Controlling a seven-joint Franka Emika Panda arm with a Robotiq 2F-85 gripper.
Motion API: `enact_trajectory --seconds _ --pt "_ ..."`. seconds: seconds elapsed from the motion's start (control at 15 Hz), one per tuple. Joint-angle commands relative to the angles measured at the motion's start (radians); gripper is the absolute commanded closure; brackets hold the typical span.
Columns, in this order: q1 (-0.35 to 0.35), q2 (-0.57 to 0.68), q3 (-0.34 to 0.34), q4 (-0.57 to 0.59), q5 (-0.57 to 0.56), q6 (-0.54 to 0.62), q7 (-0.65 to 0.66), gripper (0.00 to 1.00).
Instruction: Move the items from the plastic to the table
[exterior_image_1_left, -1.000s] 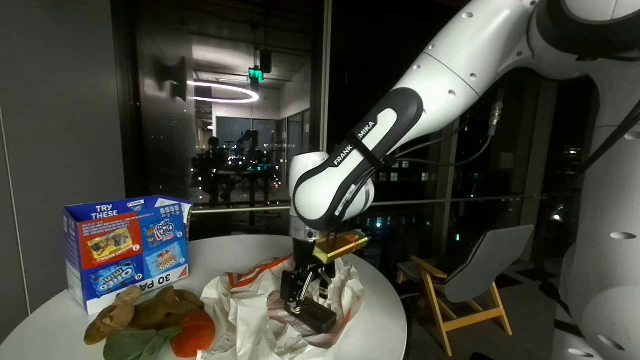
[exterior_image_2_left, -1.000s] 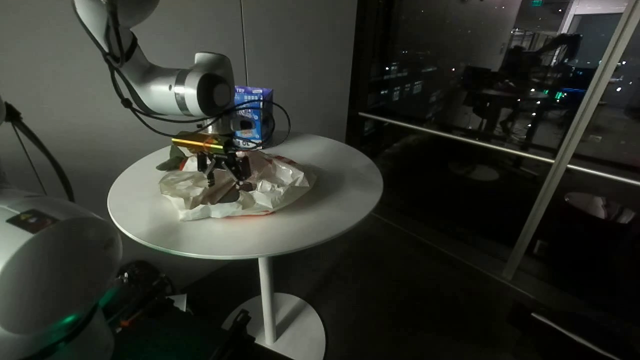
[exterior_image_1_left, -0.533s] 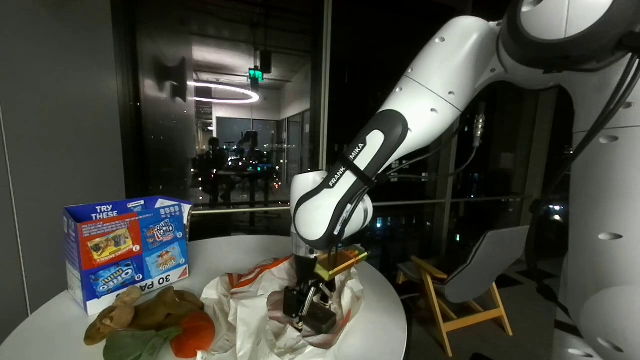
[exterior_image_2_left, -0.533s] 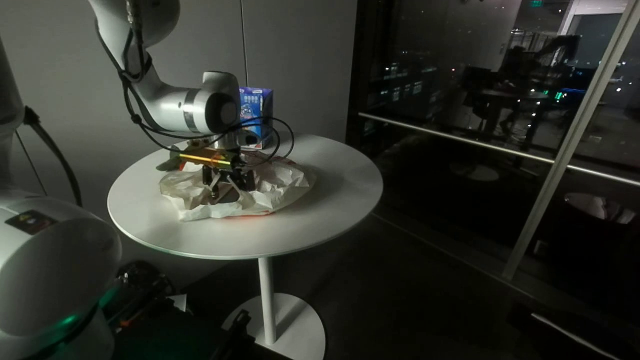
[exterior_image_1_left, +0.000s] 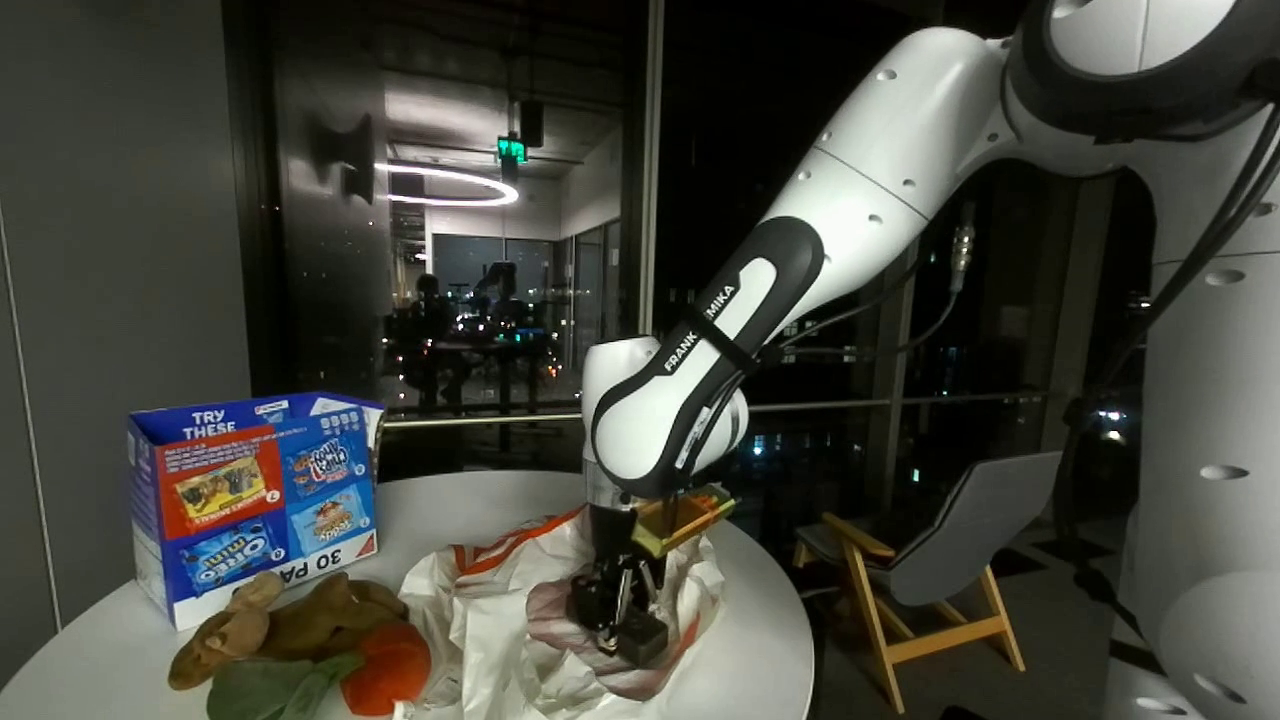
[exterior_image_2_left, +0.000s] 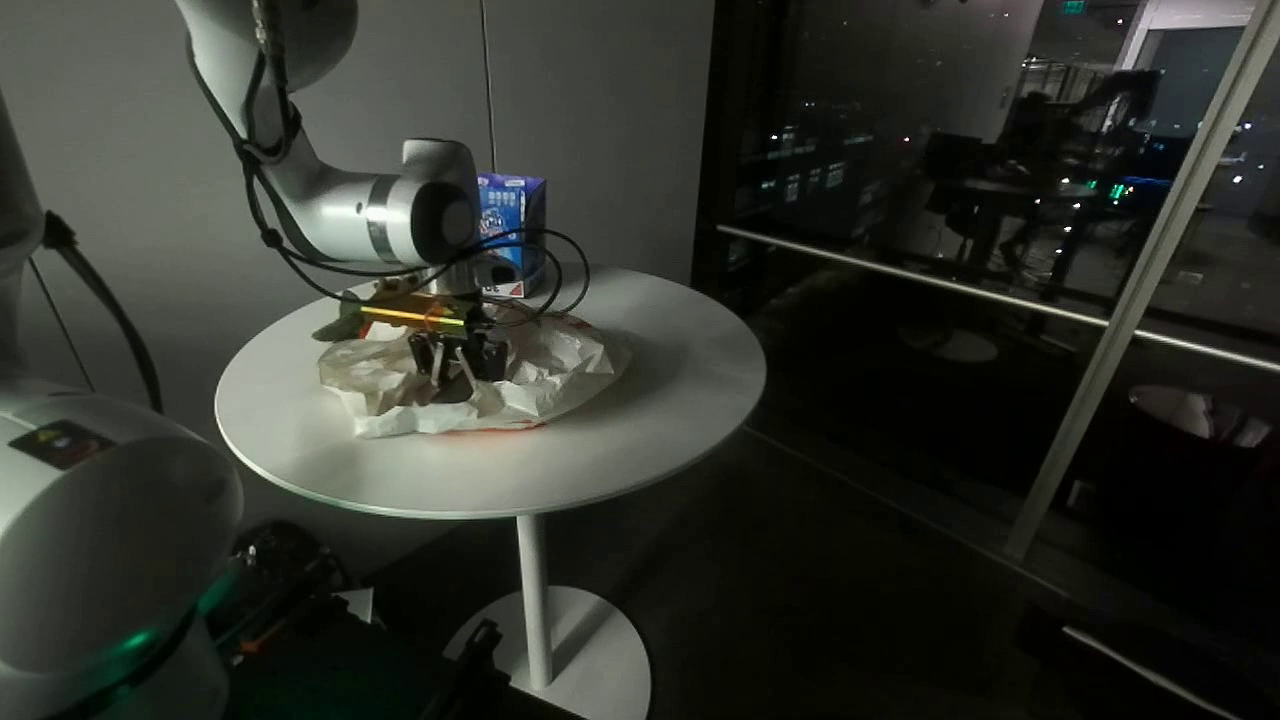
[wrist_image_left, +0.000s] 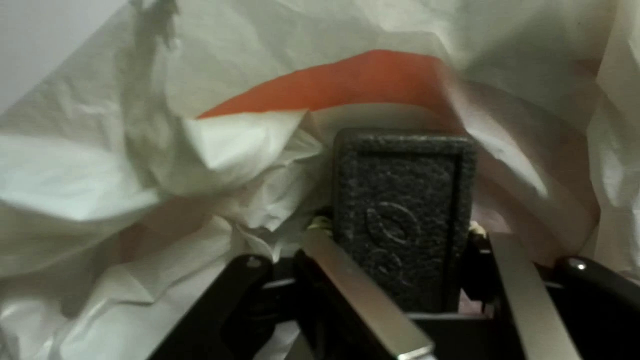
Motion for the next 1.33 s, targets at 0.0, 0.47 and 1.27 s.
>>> enact_trajectory --seconds 0.0,0.47,1.27 --pt "0.011 -0.140 0.002 -0.058 -0.049 -0.104 0.015 0.68" --pt "0.102 -0.435 0.044 -0.107 0.104 -0.450 -0.302 0.68" --pt "0.160 -0.220 0.311 0.144 -0.266 -0.033 -0.091 0.68"
